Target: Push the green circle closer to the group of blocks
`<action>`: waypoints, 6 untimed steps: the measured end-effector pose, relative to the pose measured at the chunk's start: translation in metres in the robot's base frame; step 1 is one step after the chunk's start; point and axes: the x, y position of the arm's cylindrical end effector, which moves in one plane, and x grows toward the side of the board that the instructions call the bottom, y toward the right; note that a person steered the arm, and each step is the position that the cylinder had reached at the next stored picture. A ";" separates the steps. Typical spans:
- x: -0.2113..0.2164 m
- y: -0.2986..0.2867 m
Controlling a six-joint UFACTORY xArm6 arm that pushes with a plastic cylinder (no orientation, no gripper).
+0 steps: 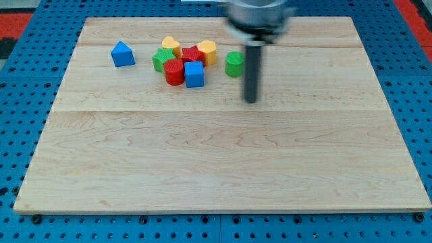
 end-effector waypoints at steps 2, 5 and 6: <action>-0.096 -0.016; -0.072 -0.040; 0.033 -0.074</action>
